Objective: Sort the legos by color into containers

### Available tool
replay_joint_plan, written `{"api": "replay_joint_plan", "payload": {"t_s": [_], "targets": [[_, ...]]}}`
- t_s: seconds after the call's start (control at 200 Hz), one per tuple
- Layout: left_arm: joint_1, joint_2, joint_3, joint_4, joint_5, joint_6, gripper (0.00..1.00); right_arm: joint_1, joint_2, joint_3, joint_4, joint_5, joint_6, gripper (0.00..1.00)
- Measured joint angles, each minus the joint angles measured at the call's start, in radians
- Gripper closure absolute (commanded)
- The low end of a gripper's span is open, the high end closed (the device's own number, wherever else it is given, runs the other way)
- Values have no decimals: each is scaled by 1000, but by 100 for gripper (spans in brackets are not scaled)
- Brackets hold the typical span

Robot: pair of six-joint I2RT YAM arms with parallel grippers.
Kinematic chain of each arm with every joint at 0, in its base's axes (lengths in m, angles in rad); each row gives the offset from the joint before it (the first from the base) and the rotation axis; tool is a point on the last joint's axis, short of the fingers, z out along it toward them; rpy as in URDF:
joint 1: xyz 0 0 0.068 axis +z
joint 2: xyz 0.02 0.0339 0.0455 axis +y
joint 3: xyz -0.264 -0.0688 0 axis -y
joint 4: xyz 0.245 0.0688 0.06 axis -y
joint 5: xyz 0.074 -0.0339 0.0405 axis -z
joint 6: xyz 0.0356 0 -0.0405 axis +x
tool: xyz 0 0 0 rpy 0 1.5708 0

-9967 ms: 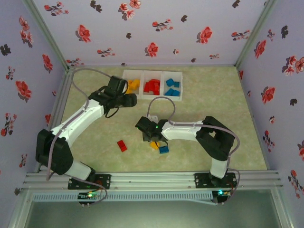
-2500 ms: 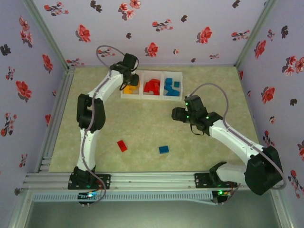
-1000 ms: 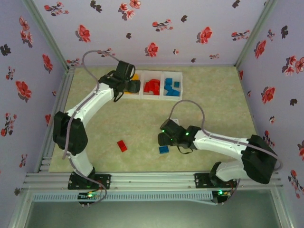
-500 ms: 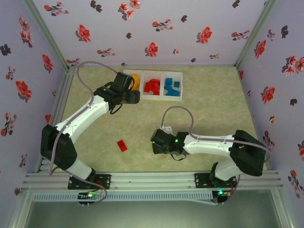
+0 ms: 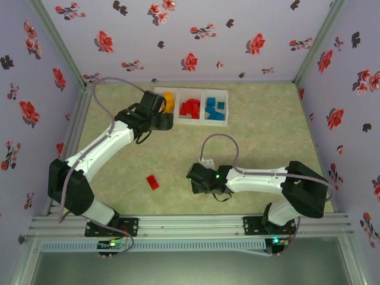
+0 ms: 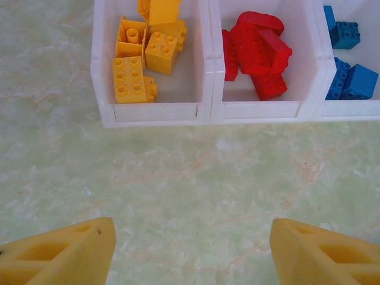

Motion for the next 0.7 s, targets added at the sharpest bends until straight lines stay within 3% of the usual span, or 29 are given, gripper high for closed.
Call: {"api": "replay_joint_plan", "payload": {"t_s": [0.34, 0.46, 0.7], "targets": [[0, 0, 0, -7, 0, 0, 30, 13, 29, 2, -13, 0, 8, 40], [0, 0, 0, -8, 0, 0, 30, 16, 49, 11, -14, 0, 9, 48], [0, -19, -16, -8, 0, 0, 30, 14, 50, 53, -64, 39, -12, 50]]}}
